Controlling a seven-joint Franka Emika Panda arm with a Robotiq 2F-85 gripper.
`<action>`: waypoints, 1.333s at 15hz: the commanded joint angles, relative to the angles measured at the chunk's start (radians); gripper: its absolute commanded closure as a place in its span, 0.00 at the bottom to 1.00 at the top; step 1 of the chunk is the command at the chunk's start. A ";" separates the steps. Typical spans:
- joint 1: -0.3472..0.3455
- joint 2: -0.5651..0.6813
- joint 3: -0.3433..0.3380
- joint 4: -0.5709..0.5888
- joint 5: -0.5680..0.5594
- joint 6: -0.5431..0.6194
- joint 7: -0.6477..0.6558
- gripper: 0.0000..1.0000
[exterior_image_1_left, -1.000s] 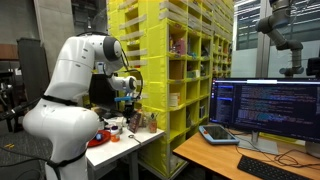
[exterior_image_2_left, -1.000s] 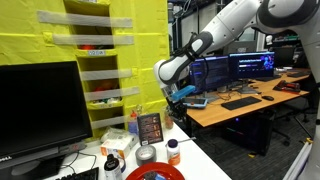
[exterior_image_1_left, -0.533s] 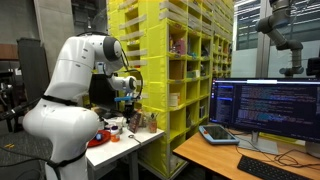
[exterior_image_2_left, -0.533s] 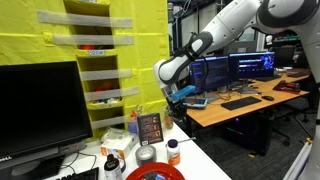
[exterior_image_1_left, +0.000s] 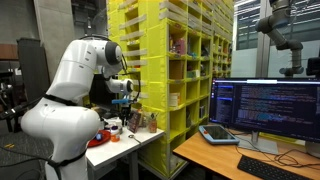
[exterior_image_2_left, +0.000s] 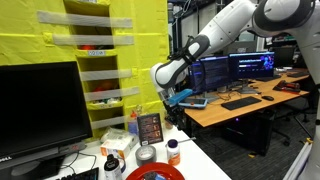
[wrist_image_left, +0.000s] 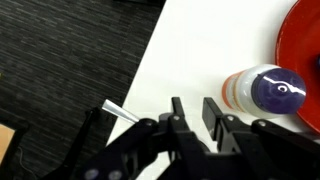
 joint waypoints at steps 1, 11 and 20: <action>0.059 0.138 -0.005 0.140 0.018 -0.033 0.022 0.93; 0.105 0.352 -0.037 0.365 0.096 -0.088 0.079 1.00; 0.094 0.418 -0.052 0.431 0.140 -0.135 0.083 1.00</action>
